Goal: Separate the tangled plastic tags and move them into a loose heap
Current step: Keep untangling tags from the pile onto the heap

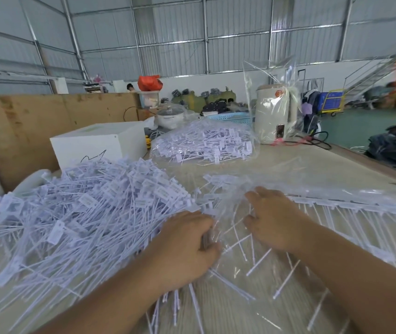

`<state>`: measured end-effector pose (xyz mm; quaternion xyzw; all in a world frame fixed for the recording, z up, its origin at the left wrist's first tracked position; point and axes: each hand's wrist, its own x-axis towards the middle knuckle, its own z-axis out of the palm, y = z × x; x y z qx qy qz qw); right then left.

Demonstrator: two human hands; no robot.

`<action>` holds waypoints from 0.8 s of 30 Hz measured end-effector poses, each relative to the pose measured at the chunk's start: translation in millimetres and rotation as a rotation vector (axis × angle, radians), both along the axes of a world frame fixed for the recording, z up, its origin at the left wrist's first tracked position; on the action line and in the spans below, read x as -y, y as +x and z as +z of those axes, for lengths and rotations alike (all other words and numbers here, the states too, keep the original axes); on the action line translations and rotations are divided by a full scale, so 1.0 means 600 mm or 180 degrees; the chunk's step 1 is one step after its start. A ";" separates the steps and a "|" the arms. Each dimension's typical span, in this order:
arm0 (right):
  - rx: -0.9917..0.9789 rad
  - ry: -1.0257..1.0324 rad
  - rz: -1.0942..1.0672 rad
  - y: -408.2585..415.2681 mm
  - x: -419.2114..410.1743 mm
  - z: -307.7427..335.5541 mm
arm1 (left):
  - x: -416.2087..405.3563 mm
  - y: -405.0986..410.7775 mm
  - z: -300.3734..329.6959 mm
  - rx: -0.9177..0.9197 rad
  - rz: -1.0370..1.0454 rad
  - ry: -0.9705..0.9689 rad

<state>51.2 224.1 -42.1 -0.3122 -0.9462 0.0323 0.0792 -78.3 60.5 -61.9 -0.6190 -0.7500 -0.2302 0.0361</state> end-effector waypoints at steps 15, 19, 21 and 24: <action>0.0401 -0.0331 -0.0516 0.027 0.010 0.030 | -0.005 0.010 -0.014 0.0088 0.0108 -0.0082; 0.0387 -0.0427 -0.0712 0.019 0.001 0.013 | -0.003 0.011 -0.013 0.0182 0.0098 -0.0179; 0.0341 -0.0519 -0.0700 0.015 -0.005 0.003 | -0.001 0.011 -0.012 0.0222 0.0086 -0.0231; 0.0356 -0.0351 -0.0488 0.010 -0.012 -0.011 | 0.001 0.014 -0.008 0.0293 0.0038 -0.0312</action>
